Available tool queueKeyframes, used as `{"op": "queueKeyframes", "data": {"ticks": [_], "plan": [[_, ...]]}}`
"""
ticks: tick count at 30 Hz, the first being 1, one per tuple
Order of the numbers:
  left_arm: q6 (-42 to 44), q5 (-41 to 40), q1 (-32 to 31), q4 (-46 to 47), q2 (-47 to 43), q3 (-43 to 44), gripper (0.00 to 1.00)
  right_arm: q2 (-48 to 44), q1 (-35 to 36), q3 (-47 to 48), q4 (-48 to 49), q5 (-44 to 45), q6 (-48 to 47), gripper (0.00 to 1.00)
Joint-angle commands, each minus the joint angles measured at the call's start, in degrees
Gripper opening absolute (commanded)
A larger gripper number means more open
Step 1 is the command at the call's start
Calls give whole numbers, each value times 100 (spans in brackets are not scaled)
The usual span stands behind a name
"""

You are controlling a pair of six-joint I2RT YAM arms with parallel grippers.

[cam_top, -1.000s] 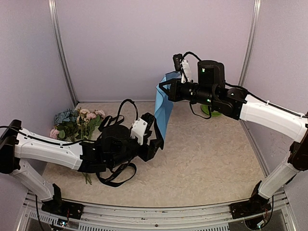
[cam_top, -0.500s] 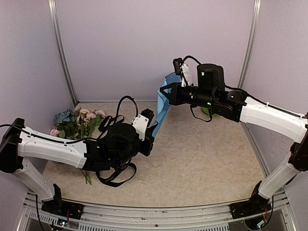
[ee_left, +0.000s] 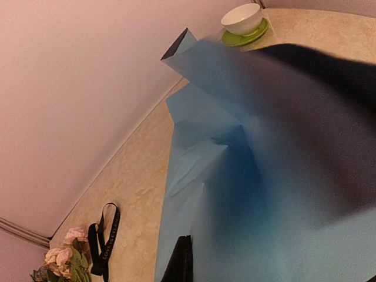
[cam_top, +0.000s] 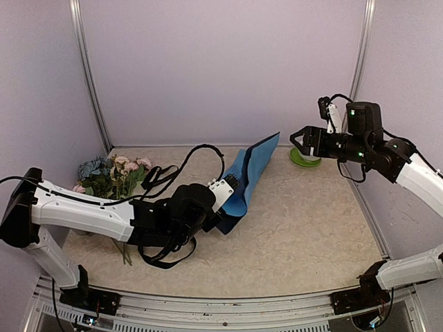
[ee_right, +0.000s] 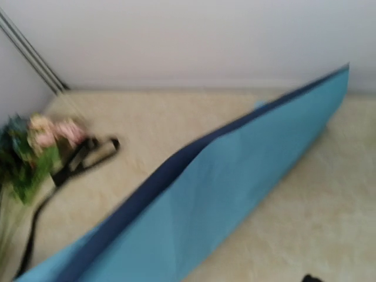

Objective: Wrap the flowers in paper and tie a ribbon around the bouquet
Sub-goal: Place the folded wrapping paper at the center of the board, then pass from the left arm to the right

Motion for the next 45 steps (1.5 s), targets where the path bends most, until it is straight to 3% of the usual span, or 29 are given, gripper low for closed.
{"op": "queueKeyframes", "data": {"ticks": [1,7,11,17,23,25,29,34,40,45], "plan": [[-568,515,127,-851,536,553,0,436,-269,45,-851,-688,-167,82],[-1453,1216,275,-1324,929,926,0,682,-309,-139,-899,-840,-288,82],[-2385,2278,746,-1011,520,537,0,676,-476,-516,-851,-960,-284,83],[-4066,4246,1800,1068,-744,-1265,0,887,-824,-1001,-430,-1525,-249,83],[-5419,4905,2571,2901,-1556,-2844,0,1436,-868,-1145,-87,-1676,-312,82],[-5818,5037,2853,3334,-1739,-3212,0,1597,-847,-1196,130,-1881,-413,76],[-5277,4713,2673,2615,-1866,-2929,0,1959,-509,-1241,479,-2610,-242,73],[-5070,4607,2519,2431,-1777,-2809,0,2356,-12,-1449,1545,-3384,823,84],[-5088,4609,2440,2535,-1727,-2828,0,2362,-5,-2010,2858,-3206,2732,87],[-5072,4551,2361,2591,-1649,-2840,0,2131,-11,-2275,3153,-2666,3399,85]]}}
